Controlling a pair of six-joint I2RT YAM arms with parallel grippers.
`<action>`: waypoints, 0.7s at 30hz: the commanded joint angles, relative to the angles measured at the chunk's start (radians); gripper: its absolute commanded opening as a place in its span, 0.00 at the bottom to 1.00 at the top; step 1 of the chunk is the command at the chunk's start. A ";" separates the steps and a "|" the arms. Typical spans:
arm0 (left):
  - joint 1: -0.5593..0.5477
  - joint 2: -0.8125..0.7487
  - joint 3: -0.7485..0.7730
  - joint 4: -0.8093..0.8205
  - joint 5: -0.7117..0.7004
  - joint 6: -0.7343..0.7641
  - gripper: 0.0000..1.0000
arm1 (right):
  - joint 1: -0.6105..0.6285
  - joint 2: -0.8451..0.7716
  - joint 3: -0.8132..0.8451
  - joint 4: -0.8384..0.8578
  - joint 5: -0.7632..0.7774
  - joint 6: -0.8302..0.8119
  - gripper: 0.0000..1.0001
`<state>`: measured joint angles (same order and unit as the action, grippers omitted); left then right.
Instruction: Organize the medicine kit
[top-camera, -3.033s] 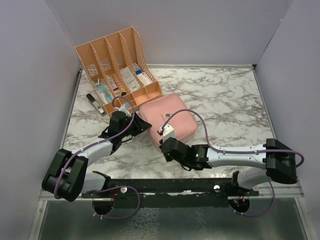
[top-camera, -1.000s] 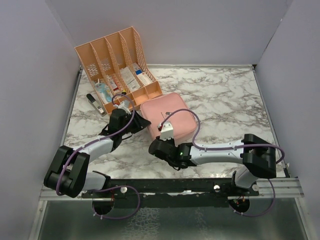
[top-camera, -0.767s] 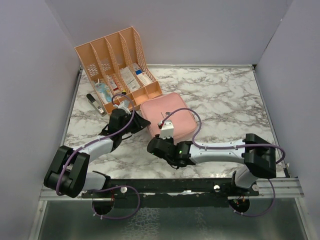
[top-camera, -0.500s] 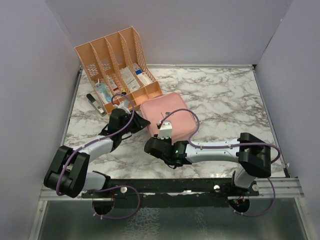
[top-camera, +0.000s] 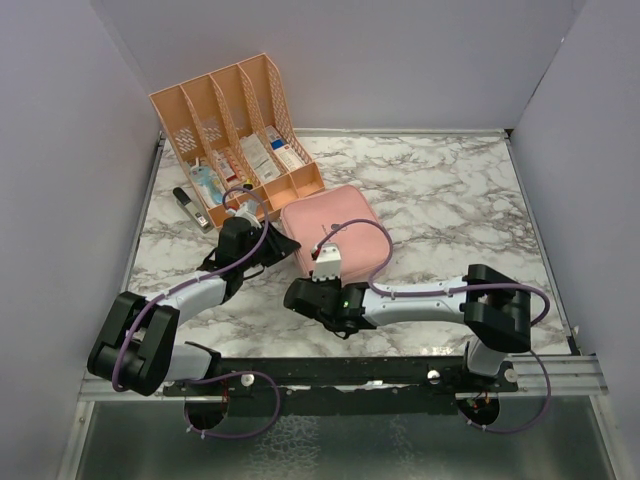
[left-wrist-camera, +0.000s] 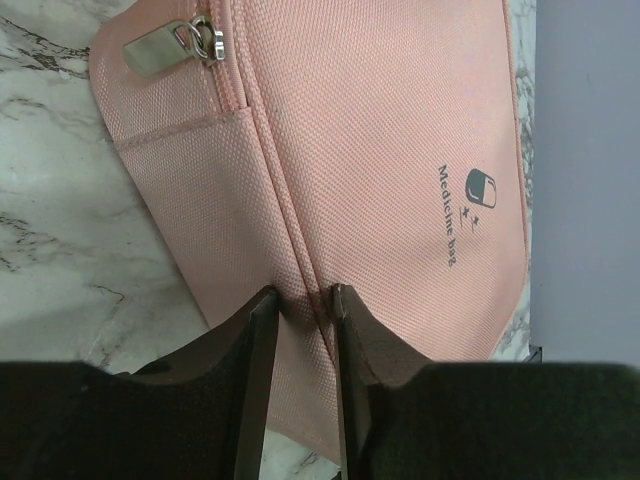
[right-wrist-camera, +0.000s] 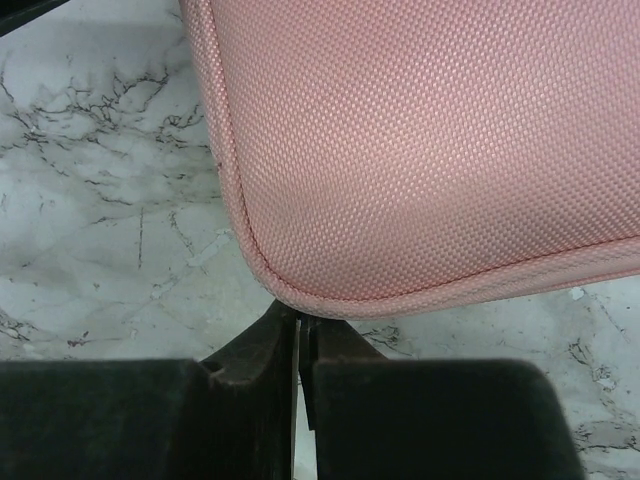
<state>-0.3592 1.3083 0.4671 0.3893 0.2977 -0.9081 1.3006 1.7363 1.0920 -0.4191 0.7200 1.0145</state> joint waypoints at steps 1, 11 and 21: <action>-0.005 0.002 -0.016 -0.046 0.011 0.007 0.29 | -0.007 -0.007 0.045 0.003 0.067 -0.057 0.01; -0.004 0.032 0.018 -0.047 -0.036 0.020 0.26 | -0.007 -0.185 -0.149 0.060 -0.073 -0.212 0.01; -0.017 0.007 0.039 -0.034 0.024 0.041 0.39 | -0.014 -0.209 -0.161 0.059 -0.220 -0.350 0.01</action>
<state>-0.3752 1.3357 0.5011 0.3733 0.3271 -0.9016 1.2747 1.5558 0.9272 -0.3618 0.6037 0.7494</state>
